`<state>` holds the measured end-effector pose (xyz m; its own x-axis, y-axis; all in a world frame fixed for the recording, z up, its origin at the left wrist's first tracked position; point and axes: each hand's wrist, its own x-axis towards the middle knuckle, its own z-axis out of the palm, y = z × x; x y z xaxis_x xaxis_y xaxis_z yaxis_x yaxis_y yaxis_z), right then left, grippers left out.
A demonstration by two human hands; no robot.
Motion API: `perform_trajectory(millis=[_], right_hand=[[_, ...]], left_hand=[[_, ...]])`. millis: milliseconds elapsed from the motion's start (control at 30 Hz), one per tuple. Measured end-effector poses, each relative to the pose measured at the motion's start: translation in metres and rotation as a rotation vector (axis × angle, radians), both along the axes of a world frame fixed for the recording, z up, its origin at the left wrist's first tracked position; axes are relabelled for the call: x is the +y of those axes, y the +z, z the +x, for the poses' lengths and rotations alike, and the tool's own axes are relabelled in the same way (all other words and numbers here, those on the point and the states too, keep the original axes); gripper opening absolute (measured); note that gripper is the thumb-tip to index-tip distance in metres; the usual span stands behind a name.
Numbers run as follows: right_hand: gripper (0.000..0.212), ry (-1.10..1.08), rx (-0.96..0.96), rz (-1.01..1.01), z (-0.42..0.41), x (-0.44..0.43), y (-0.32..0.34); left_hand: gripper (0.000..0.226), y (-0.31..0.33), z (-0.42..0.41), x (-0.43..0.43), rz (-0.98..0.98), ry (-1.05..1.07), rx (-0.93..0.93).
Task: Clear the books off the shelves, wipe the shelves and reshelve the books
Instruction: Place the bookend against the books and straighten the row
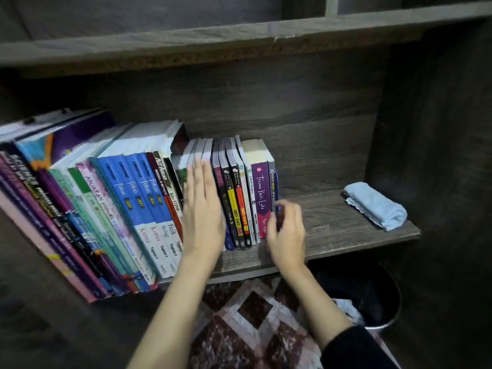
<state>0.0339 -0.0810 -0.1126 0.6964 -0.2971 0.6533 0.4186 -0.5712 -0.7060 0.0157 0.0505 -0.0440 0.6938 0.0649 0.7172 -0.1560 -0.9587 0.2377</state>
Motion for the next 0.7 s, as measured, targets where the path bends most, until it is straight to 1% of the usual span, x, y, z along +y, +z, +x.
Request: perform_trajectory(millis=[33,100,133,200,300,367,433,533,600,700], right_hand=[[0.022,0.068,0.061,0.022,-0.003,0.003,0.000],[0.026,0.189,0.207,0.048,-0.004,0.007,-0.006],[0.029,0.233,0.257,0.044,-0.004,0.010,-0.009],[0.032,0.283,0.305,0.023,-0.002,0.012,-0.014],[0.038,0.315,0.315,-0.026,0.000,0.014,-0.017],[0.041,0.328,0.281,-0.075,0.000,0.017,-0.021],[0.035,0.316,0.244,-0.089,0.004,0.019,-0.025],[0.023,0.276,0.212,-0.083,0.011,0.020,-0.028],[0.020,0.256,0.185,-0.084,0.014,0.022,-0.030],[0.018,0.216,0.142,-0.092,0.016,0.027,-0.033]], left_hand=[[0.090,-0.017,-0.004,-0.003,-0.093,-0.031,-0.042],[0.072,-0.050,-0.009,-0.012,-0.236,-0.071,-0.122],[0.063,-0.062,-0.010,-0.016,-0.304,-0.076,-0.132],[0.052,-0.075,-0.008,-0.020,-0.417,-0.085,-0.105],[0.042,-0.080,0.004,-0.018,-0.510,-0.086,-0.125],[0.034,-0.082,0.009,-0.017,-0.523,-0.114,-0.207],[0.026,-0.085,0.014,-0.016,-0.511,-0.140,-0.278],[0.020,-0.086,0.018,-0.013,-0.514,-0.126,-0.313],[0.018,-0.085,0.019,-0.010,-0.489,-0.121,-0.329],[0.007,-0.085,0.020,-0.009,-0.442,-0.105,-0.337]])
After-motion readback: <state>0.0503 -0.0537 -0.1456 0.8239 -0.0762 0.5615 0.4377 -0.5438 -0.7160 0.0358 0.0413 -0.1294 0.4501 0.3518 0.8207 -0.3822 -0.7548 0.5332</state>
